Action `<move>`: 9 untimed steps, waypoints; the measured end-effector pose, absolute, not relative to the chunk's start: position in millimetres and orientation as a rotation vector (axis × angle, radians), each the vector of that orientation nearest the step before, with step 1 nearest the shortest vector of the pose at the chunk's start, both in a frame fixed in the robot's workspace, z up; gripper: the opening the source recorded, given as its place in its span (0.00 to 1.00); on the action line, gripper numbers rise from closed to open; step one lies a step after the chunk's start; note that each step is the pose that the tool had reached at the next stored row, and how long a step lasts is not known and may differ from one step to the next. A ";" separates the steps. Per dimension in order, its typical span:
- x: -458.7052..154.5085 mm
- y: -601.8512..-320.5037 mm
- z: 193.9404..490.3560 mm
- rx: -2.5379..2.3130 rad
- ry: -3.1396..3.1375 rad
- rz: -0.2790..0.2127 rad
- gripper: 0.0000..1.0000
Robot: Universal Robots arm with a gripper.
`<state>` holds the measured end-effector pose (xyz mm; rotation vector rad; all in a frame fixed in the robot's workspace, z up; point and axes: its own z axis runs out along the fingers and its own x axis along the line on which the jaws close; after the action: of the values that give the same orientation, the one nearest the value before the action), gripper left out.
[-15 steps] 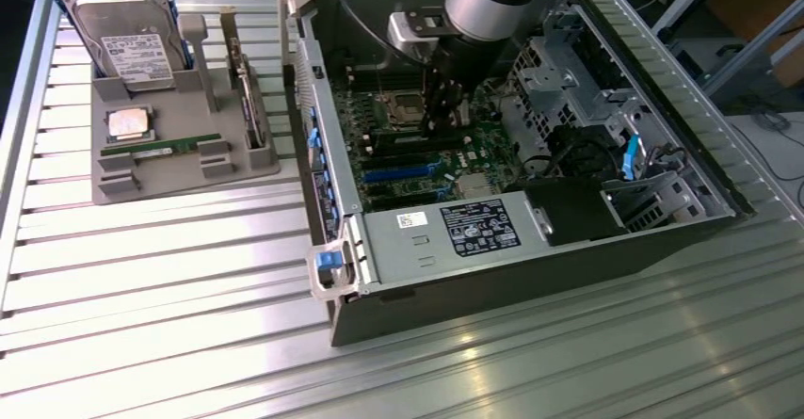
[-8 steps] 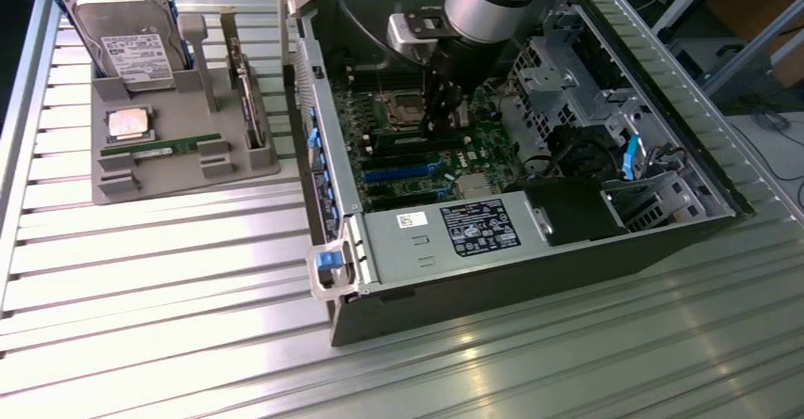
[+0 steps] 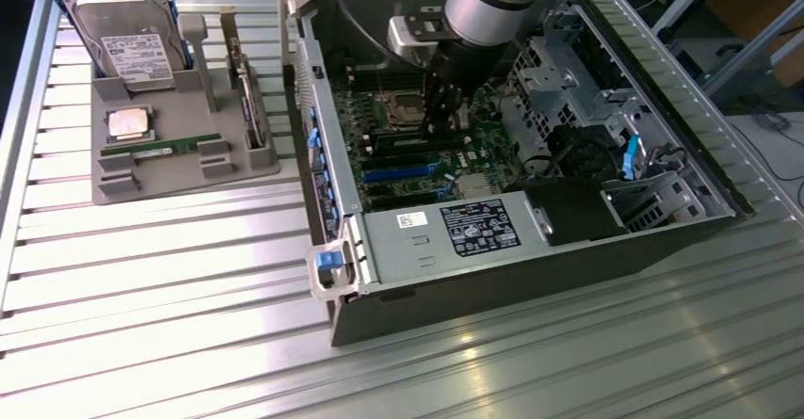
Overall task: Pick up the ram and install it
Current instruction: 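Insert the ram into the slot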
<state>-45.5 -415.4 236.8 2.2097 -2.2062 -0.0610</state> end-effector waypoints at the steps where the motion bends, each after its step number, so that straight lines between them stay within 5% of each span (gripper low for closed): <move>1: -45.5 -415.4 236.5 2.210 -2.206 -0.061 0.12; 9: -45.4 -415.8 235.7 2.210 -2.206 -0.061 0.12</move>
<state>-45.4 -415.8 235.7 2.2097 -2.2065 -0.0611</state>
